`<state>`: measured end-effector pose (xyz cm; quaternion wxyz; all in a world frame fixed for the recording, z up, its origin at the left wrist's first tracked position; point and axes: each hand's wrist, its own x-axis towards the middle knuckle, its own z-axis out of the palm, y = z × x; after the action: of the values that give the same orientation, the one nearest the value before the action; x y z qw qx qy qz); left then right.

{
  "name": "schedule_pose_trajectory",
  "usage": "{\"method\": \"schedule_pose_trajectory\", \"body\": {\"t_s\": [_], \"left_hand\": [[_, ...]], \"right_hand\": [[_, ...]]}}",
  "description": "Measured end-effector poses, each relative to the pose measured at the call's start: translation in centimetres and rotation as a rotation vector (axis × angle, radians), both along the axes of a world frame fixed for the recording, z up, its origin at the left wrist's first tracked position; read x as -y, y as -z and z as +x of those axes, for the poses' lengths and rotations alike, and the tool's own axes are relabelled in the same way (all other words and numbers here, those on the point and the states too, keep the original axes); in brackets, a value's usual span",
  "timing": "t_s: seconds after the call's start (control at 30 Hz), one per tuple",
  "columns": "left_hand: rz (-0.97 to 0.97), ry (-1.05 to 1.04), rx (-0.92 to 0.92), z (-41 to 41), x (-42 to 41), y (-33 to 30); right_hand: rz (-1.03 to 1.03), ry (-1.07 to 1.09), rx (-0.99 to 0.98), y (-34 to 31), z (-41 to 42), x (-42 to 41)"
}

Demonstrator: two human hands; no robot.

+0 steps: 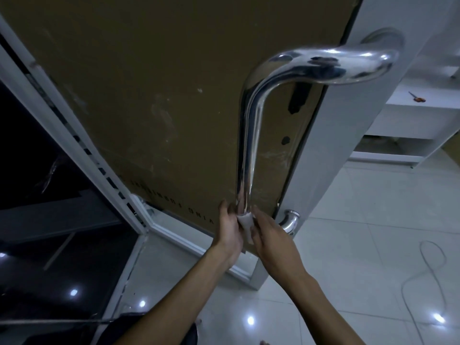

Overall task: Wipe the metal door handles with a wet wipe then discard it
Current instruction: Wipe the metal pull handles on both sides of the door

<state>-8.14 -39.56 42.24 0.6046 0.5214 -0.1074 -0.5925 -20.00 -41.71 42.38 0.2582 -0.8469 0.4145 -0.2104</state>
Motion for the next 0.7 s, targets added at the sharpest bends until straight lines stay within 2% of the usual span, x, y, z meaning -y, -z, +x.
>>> {"method": "schedule_pose_trajectory", "body": {"t_s": [0.23,0.4,0.6,0.7], "left_hand": [[-0.006,0.040,-0.178,0.8,0.8,0.4],[-0.001,0.017,-0.277,-0.2,0.4,0.9],[0.031,-0.025,-0.288,-0.6,-1.2,1.5],[0.058,-0.009,-0.286,-0.2,-2.4,0.7]], "right_hand": [[-0.125,0.066,0.133,0.3,-0.5,-0.7],[-0.162,0.065,0.139,1.4,-1.2,-0.7],[-0.457,-0.067,0.143,2.8,-2.0,-1.0],[-0.501,-0.096,0.099,4.2,-2.1,-1.6]]}}
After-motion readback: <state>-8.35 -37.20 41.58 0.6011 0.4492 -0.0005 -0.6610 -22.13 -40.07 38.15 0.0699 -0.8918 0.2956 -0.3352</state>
